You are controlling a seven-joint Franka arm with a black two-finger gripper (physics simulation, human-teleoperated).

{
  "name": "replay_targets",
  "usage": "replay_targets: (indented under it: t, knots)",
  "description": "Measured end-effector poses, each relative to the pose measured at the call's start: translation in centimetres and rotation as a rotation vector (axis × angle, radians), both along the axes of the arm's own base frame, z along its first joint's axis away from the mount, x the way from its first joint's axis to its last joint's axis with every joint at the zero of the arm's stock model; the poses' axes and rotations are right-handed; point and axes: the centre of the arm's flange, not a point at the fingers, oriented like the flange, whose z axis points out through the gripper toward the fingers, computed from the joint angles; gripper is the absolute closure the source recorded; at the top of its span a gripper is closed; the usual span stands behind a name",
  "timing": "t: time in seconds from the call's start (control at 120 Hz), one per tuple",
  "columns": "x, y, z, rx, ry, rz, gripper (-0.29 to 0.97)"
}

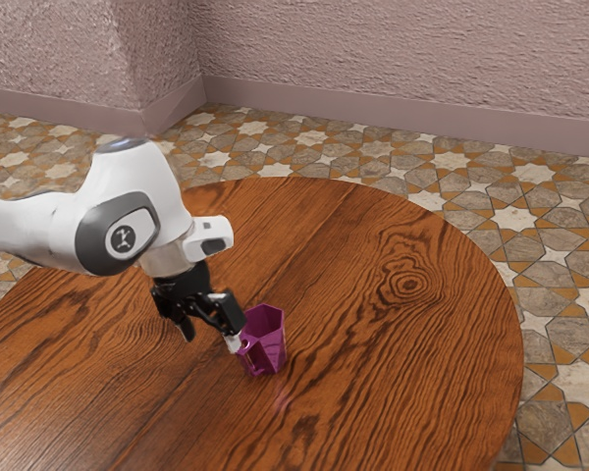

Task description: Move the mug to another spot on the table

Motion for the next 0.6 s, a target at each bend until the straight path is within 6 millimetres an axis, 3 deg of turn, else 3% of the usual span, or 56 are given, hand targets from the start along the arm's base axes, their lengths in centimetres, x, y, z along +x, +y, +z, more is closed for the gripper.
replay_targets:
  t: [0.183,0.283,0.458,0.6]
  knots:
    - [-0.4,-2.1,-6.4,-0.043,-0.040,0.100,0.00]
    - [-1.9,-1.6,-9.1,-0.033,-0.050,0.145,0.00]
    - [-1.7,-0.9,-11.8,0.036,-0.119,0.102,0.00]
    - [-0.4,-0.8,-12.0,0.045,-0.226,0.097,0.06]
